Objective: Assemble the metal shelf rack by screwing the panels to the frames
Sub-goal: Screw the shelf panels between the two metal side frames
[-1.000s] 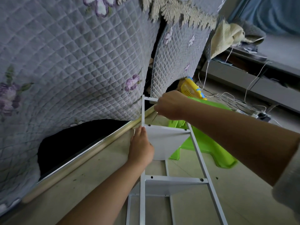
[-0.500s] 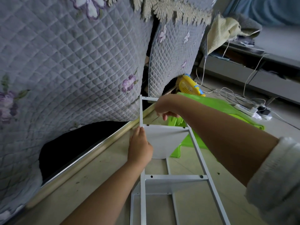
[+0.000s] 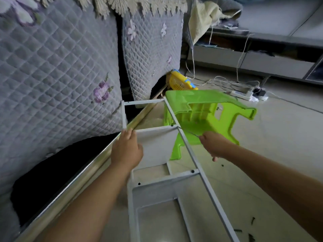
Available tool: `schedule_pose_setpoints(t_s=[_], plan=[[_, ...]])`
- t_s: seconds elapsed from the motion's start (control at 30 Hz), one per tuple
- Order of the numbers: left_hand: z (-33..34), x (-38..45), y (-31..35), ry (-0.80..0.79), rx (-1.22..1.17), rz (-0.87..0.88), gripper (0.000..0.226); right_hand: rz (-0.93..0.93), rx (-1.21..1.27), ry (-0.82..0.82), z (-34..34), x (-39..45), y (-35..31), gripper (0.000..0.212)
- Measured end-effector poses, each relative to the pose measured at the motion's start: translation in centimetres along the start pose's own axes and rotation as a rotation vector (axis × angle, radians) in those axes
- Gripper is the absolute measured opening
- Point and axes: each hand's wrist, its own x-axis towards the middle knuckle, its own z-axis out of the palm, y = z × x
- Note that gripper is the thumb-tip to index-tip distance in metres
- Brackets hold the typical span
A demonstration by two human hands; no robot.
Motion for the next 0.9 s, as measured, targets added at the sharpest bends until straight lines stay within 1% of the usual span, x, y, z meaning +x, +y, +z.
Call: schedule_pose_setpoints(t_s=[0.1, 0.17, 0.23, 0.3, 0.33, 0.4, 0.47, 0.57, 0.6, 0.67, 0.73, 0.83, 0.9], plan=[[0.0, 0.7, -0.2, -0.020, 0.064, 0.014, 0.055, 0.049, 0.136, 0.031, 1.9, -0.3, 3.7, 0.033], [0.1, 0.7, -0.1, -0.037, 0.085, 0.007, 0.054, 0.066, 0.267, 0.068, 2.8, -0.6, 5.3, 0.026], [0.1, 0.4, 0.0, -0.046, 0.101, -0.002, 0.053, 0.074, 0.393, 0.071, 3.7, -1.0, 6.3, 0.023], [0.1, 0.2, 0.1, -0.055, 0.116, -0.008, 0.053, 0.095, 0.565, 0.029, 4.4, -1.5, 6.7, 0.023], [0.0, 0.0, 0.1, -0.057, 0.131, -0.011, 0.053, 0.092, 0.612, 0.003, 4.6, -1.8, 6.7, 0.023], [0.0, -0.2, 0.0, -0.050, 0.166, -0.015, 0.053, 0.067, 0.633, -0.040, 4.9, -2.1, 6.8, 0.021], [-0.1, -0.5, 0.2, -0.045, 0.193, -0.026, 0.053, 0.042, 0.605, -0.044, 5.2, -2.1, 7.2, 0.019], [0.0, -1.3, 1.7, -0.022, 0.225, 0.011, 0.050, 0.080, 0.592, 0.003, 5.6, -2.0, 9.0, 0.020], [0.1, -1.6, 2.8, -0.009, 0.216, 0.053, 0.048, 0.099, 0.562, 0.016, 5.8, -2.2, 9.6, 0.022], [0.5, -2.5, 5.7, 0.007, 0.140, 0.147, 0.045, 0.124, 0.411, -0.002, 6.7, -2.7, 11.5, 0.023], [1.1, -3.9, 9.4, -0.007, 0.038, 0.244, 0.045, 0.155, 0.257, -0.057, 8.3, -3.8, 13.8, 0.011], [2.9, -6.7, 14.7, -0.054, 0.017, 0.411, 0.047, 0.228, 0.068, -0.117, 12.2, -6.4, 17.7, 0.029], [4.4, -8.4, 17.4, -0.104, 0.104, 0.489, 0.046, 0.294, -0.013, -0.169, 15.2, -8.8, 20.0, 0.031]])
